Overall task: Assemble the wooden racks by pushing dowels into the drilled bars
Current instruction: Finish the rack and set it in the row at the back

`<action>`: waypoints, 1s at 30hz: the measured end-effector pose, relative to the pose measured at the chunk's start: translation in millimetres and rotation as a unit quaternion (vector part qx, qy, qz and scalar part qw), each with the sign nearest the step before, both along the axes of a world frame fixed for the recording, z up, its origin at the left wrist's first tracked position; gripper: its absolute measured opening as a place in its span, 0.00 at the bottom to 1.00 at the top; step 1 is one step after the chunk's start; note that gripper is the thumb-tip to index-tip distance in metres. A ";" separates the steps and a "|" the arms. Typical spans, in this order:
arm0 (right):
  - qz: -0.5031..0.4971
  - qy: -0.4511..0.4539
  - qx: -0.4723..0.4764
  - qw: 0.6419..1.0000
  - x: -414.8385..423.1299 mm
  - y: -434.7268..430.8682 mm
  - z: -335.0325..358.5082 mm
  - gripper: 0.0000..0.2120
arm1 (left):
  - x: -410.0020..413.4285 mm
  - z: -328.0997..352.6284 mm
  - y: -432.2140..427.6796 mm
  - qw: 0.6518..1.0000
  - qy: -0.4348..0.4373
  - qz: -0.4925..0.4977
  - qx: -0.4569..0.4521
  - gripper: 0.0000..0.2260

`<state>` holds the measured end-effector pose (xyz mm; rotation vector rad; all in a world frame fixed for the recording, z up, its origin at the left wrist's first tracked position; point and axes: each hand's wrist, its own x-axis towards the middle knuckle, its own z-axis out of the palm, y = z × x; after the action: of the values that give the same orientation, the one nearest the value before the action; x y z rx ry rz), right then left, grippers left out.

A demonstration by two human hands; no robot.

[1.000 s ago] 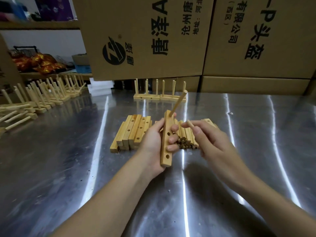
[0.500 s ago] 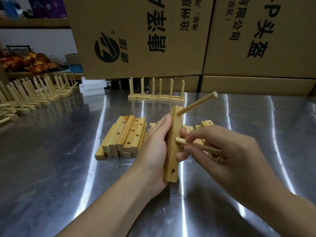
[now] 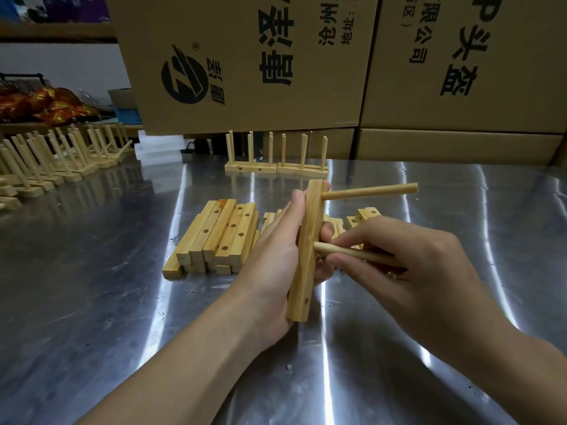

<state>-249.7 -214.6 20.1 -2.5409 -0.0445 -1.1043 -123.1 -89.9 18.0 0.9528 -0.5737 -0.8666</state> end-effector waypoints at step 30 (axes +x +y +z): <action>0.095 0.205 0.390 0.893 5.2 3.4 2.5 0.13 | -5.3 -5.2 4.3 0.989 -0.133 0.012 0.064 0.24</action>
<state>-244.5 -211.2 22.6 -1.9145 0.2141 -0.3630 -128.5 -85.6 12.8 1.2005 -0.7394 -0.7658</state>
